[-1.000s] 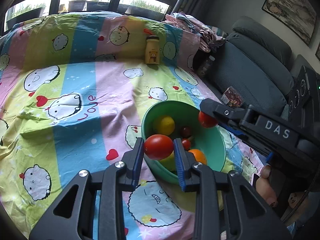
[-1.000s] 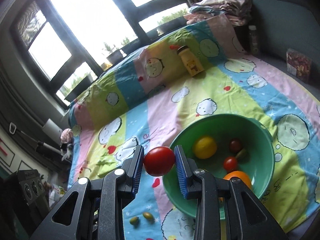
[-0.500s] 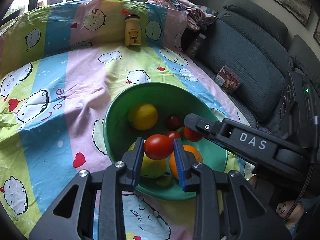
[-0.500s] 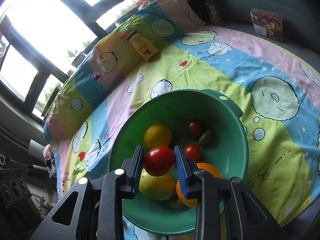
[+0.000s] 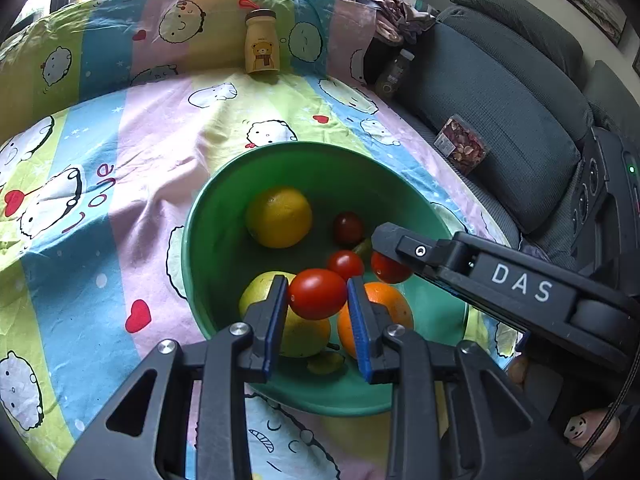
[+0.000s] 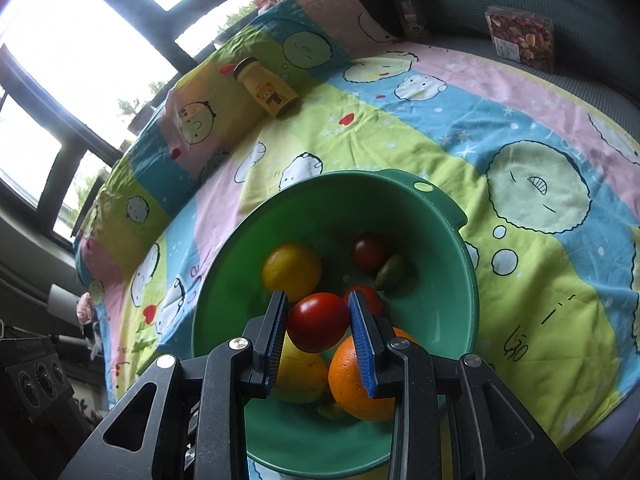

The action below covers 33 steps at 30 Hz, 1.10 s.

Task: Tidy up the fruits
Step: 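Open both grippers to drop the tomatoes into the bowl, then close the left gripper on a green fruit while the right gripper grasps the other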

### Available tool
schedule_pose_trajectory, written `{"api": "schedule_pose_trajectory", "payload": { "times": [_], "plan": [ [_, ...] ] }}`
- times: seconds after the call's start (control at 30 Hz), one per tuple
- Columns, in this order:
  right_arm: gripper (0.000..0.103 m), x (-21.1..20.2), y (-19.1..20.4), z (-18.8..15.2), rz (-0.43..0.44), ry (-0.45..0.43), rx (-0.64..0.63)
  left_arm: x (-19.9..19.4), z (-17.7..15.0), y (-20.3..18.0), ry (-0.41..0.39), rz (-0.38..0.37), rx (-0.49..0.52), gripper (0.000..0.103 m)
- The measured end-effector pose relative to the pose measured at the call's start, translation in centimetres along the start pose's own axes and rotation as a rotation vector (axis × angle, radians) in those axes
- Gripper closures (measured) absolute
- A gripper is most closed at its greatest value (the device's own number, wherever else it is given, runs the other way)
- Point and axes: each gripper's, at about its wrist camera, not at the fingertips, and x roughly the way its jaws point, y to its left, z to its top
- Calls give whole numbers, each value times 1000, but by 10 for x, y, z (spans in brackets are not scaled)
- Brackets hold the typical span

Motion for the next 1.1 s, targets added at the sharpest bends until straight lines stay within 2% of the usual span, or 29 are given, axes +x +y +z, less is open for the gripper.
{"api": "schedule_pose_trajectory", "payload": {
  "times": [0.47,0.67,0.73,0.8,0.93,1.03,1.1],
  "plan": [
    [69,3,-3,-1,-26,17,6,8,-2,-1,28,19,-1,73],
    [68,-3,1,-3,-7,7,-7,-9,-6,-2,-2,37,8,55],
    [67,-8,5,-5,-7,-3,-21,-18,-9,1,-19,56,8,46],
    [62,-13,11,-8,-2,-14,-39,-30,-12,5,-39,74,4,43],
    [61,-25,28,-18,44,-27,-99,-54,-25,22,-61,118,-30,40],
    [61,-29,46,-30,92,-14,-163,-70,-39,40,-66,168,-62,33],
    [60,-27,60,-40,130,14,-213,-81,-51,53,-70,204,-83,33]
  ]
}}
